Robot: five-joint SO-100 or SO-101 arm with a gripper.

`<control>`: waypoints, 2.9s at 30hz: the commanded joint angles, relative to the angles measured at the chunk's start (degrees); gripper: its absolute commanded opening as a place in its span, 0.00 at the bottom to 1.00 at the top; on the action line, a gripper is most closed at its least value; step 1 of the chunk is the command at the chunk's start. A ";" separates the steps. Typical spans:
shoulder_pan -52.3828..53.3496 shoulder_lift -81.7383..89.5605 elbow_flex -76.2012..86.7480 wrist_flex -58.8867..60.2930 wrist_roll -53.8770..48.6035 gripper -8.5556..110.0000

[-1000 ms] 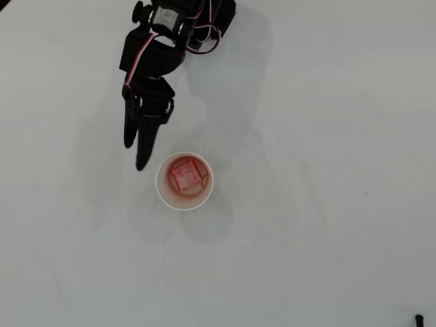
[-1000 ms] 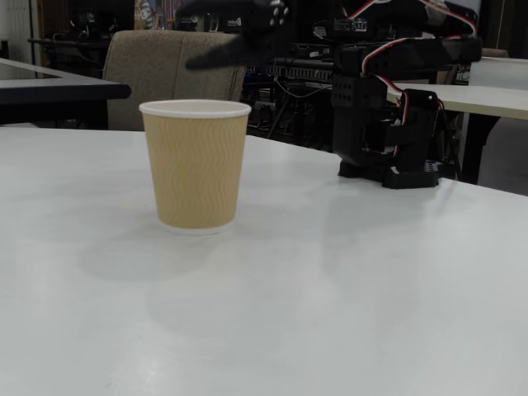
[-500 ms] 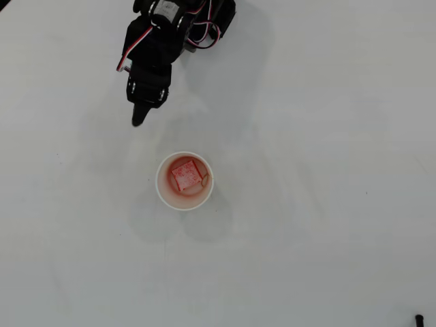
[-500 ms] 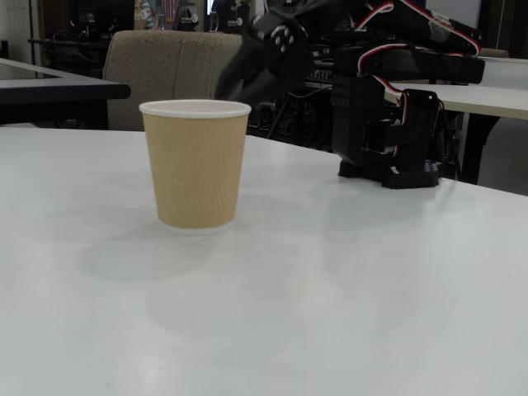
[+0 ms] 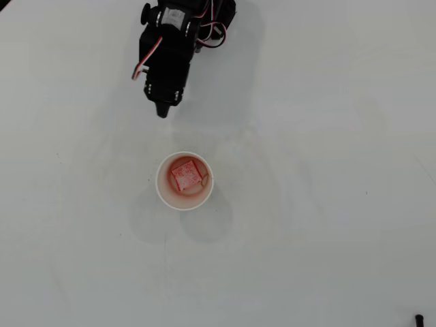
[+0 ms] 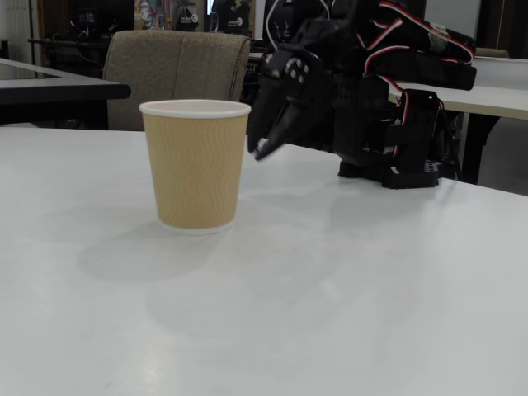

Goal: Grasp a red cube and put it in the cup.

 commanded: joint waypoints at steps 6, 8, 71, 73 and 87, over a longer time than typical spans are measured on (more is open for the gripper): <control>-6.50 0.53 2.20 0.18 1.76 0.07; -8.00 0.53 2.72 1.23 2.81 0.07; -23.82 0.70 6.94 -7.82 13.62 0.07; -23.82 0.70 6.94 -7.82 13.62 0.07; -27.86 0.62 7.21 -8.70 13.62 0.07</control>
